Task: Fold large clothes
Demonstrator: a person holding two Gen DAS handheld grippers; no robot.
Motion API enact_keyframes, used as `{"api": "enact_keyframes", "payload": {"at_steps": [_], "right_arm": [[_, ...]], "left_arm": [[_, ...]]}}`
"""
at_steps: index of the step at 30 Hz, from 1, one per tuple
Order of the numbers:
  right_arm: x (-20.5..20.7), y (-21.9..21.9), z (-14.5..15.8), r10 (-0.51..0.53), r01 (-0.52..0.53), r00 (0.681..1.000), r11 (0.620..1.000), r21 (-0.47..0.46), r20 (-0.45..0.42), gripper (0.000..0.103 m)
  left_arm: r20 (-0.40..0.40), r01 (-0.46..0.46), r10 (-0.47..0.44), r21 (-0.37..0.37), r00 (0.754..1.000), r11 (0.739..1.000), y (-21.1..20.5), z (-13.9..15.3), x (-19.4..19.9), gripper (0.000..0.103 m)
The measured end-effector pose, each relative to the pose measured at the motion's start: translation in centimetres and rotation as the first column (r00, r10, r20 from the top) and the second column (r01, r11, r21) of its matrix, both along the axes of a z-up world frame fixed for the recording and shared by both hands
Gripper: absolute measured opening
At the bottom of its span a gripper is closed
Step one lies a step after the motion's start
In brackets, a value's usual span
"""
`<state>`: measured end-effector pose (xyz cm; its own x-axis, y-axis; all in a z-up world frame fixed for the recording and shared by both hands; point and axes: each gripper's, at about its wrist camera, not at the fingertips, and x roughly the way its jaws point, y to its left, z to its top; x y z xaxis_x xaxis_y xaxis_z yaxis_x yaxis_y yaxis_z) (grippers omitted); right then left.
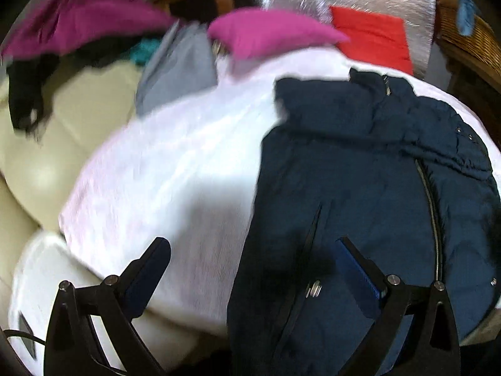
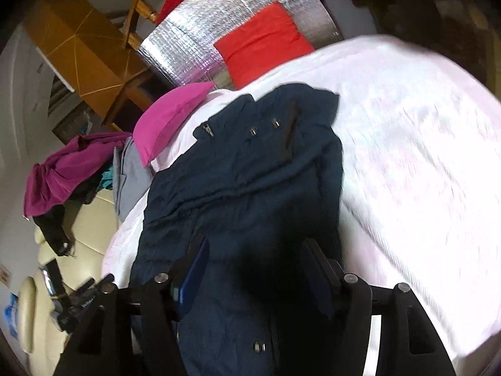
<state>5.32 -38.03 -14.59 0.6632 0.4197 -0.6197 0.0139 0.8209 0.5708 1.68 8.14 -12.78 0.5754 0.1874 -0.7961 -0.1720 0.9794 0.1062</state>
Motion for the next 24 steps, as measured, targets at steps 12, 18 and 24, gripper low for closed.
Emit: {"api": "enact_keyframes", "payload": {"at_steps": [12,18,24], "right_arm": [[-1.9,-2.5,-5.2,0.008,-0.006,0.982,1.0,0.011,-0.191,0.068],[-1.5,-1.6,-6.3,0.053,-0.049,0.975,0.999,0.023,-0.214,0.069],[-2.1,0.6,-5.7,0.18,-0.18,0.967,0.984,0.019,-0.18,0.046]], "left_arm": [[-0.265,-0.09,0.025,-0.237,0.964,0.967,5.5,-6.6,0.1,0.103],[-0.28,-0.064,-0.036,-0.338,0.959,0.939,5.1,-7.7,0.0,0.103],[-0.257,0.004,-0.129,-0.438,0.958,0.899,4.0,-8.0,-1.0,0.069]]}}
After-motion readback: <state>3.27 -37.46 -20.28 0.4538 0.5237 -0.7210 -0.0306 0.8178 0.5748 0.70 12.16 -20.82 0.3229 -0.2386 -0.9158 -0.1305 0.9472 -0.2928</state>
